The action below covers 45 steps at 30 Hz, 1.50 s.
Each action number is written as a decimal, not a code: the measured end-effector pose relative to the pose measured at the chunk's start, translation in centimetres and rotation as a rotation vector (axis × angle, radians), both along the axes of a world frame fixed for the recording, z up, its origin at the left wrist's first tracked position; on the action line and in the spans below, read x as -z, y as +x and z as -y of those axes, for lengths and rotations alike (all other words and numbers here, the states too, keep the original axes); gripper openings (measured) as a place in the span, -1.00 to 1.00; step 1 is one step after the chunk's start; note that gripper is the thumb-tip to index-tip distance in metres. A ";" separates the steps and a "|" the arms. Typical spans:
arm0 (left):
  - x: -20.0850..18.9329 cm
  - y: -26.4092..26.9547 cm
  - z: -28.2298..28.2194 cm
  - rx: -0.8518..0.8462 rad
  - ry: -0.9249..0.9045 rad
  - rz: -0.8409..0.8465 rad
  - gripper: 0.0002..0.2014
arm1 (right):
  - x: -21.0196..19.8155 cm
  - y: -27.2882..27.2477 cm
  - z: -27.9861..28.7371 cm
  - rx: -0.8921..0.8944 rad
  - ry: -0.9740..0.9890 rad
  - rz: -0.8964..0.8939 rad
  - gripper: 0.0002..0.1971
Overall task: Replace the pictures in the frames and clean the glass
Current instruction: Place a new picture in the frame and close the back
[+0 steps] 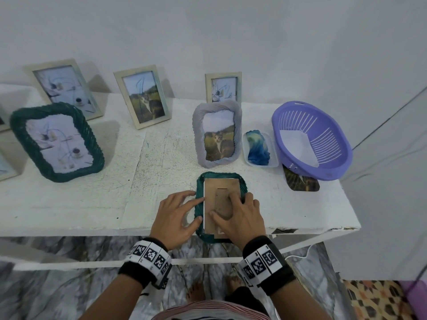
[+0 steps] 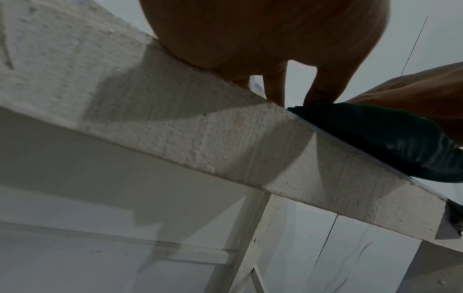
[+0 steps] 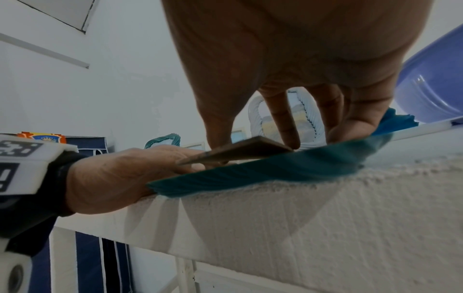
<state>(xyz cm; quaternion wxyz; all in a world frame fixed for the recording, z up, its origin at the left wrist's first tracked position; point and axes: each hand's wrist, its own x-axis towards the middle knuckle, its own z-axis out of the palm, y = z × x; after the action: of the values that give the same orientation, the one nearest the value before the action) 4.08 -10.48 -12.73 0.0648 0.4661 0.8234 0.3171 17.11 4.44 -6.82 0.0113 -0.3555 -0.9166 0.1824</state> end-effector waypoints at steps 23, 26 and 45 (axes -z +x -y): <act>-0.6 0.4 -0.4 -0.021 -0.020 0.002 -0.47 | -0.4 0.8 -0.7 -0.089 -0.059 -0.035 -0.55; -1.2 1.2 -1.0 0.089 -0.055 -0.098 -0.44 | 0.0 1.2 -1.3 -0.116 -0.063 -0.093 -0.73; -1.1 1.3 -2.3 0.223 -0.080 -0.084 -0.45 | 1.9 8.2 -3.7 -0.451 0.011 -0.380 -0.79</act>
<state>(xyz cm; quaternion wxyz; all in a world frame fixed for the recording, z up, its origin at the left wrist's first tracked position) 5.38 -8.19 -11.62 0.0838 0.5647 0.7804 0.2551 25.27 8.11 -8.73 0.1439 -0.1020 -0.9549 0.2387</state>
